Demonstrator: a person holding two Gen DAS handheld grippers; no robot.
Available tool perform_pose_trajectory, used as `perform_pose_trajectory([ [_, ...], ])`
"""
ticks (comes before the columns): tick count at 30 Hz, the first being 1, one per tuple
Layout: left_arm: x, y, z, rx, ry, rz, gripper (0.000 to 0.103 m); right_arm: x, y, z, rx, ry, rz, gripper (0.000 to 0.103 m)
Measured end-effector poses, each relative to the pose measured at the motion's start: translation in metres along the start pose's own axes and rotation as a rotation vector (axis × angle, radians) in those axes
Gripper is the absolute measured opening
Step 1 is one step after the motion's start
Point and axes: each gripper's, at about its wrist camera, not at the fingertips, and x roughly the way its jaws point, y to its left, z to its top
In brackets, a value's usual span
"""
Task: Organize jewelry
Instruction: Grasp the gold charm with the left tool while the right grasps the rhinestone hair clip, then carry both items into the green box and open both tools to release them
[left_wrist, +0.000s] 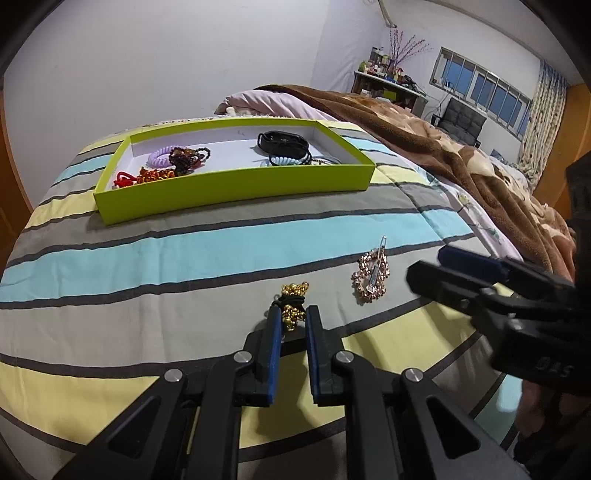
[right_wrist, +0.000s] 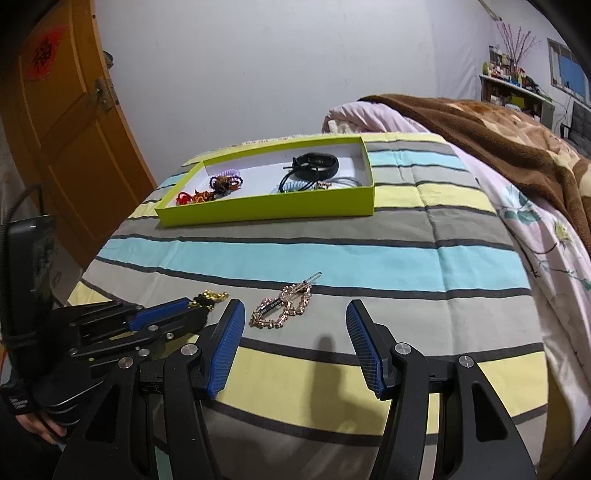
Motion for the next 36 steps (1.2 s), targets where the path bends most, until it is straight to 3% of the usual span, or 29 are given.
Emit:
perform_pose_trajectory([
  [10,-0.013,0.015,0.003,-0.029,-0.055,0.009,0.013,0.031,-0.002,0.005,0.049,0.071,0.022,0.058],
  [20,-0.022,0.035,0.007,-0.073,-0.089,0.022,0.013,0.044,0.014,0.011,-0.02,0.093,-0.042,0.058],
  [21,-0.023,0.036,0.007,-0.076,-0.09,0.022,0.013,0.044,0.016,0.011,-0.034,0.096,-0.053,0.056],
  [23,-0.024,0.037,0.007,-0.082,-0.092,0.021,0.013,0.046,0.022,0.011,-0.08,0.101,-0.096,0.039],
  [31,-0.028,0.04,0.005,-0.087,-0.098,0.019,0.013,0.045,0.025,0.01,-0.112,0.104,-0.098,0.036],
  [33,-0.029,0.04,0.004,-0.087,-0.1,0.02,0.013,0.044,0.025,0.011,-0.114,0.097,-0.092,0.023],
  [36,-0.03,0.039,0.005,-0.086,-0.103,0.02,0.013,0.042,0.027,0.01,-0.116,0.099,-0.084,0.023],
])
